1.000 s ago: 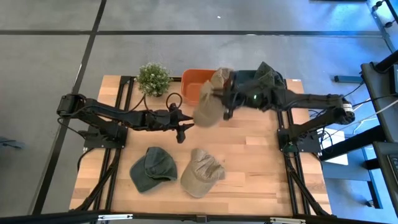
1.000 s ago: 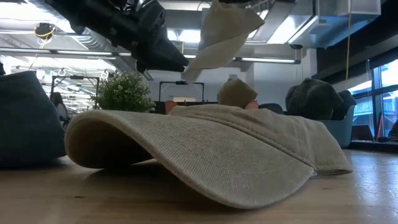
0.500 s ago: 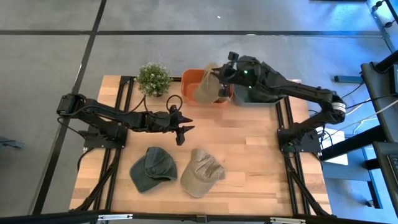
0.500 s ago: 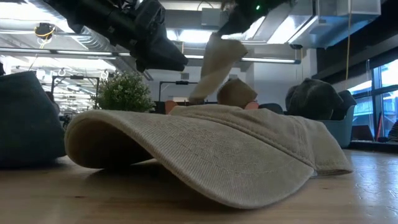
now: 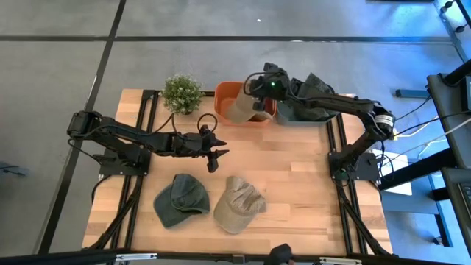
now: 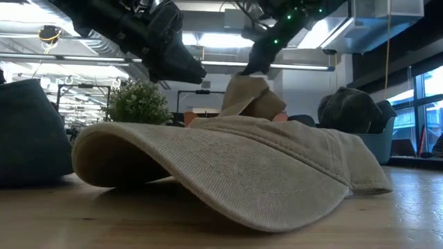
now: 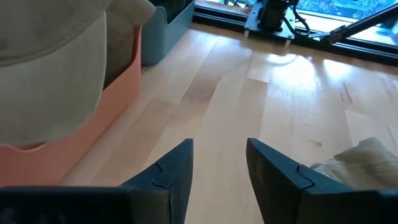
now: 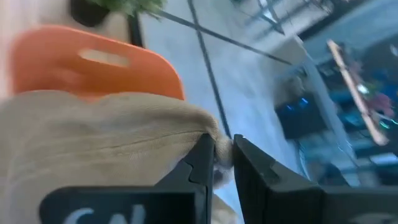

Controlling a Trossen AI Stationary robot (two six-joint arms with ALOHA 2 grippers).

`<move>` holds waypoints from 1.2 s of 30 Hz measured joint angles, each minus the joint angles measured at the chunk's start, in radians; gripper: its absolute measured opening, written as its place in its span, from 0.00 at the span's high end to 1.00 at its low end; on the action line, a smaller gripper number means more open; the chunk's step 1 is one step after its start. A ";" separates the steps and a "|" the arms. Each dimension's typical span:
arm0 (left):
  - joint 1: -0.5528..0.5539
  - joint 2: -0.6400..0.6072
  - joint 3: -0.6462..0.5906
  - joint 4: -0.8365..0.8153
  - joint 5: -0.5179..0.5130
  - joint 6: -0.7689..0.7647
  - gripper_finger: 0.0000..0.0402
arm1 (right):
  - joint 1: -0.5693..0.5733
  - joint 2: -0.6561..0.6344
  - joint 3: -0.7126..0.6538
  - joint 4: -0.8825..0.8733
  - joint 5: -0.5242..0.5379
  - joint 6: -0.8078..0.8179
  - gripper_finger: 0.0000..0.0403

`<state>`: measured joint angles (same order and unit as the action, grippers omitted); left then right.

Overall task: Pick & Place hat
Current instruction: Put the top brown cap into the orange bin

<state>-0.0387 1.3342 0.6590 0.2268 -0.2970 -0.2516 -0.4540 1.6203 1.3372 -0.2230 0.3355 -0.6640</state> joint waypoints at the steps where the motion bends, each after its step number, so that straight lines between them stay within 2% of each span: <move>1: 0.000 0.000 0.000 0.000 0.000 0.001 0.64 | -0.004 0.000 0.000 0.002 0.021 0.001 0.88; 10: 0.000 0.000 0.000 0.000 -0.001 0.002 0.64 | -0.022 -0.006 0.000 0.003 0.036 0.000 0.88; 14: 0.000 0.000 0.000 0.000 -0.001 0.003 0.64 | -0.007 -0.006 0.000 0.002 -0.031 -0.003 0.87; 20: 0.000 0.000 0.000 0.000 -0.001 0.002 0.64 | 0.034 -0.006 0.000 -0.018 -0.043 0.005 0.87; 26: 0.000 0.000 0.000 0.000 -0.002 0.000 0.64 | 0.039 0.026 0.000 -0.105 -0.042 0.032 0.87; 32: 0.000 0.000 0.000 0.000 -0.001 -0.023 0.64 | 0.039 0.070 0.000 -0.110 -0.037 0.025 0.87; 36: 0.000 0.000 0.000 0.000 0.000 -0.023 0.64 | 0.039 0.076 0.000 -0.116 0.027 -0.020 0.86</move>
<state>-0.0387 1.3342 0.6590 0.2268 -0.2974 -0.2745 -0.4147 1.6962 1.3371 -0.3395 0.3630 -0.6844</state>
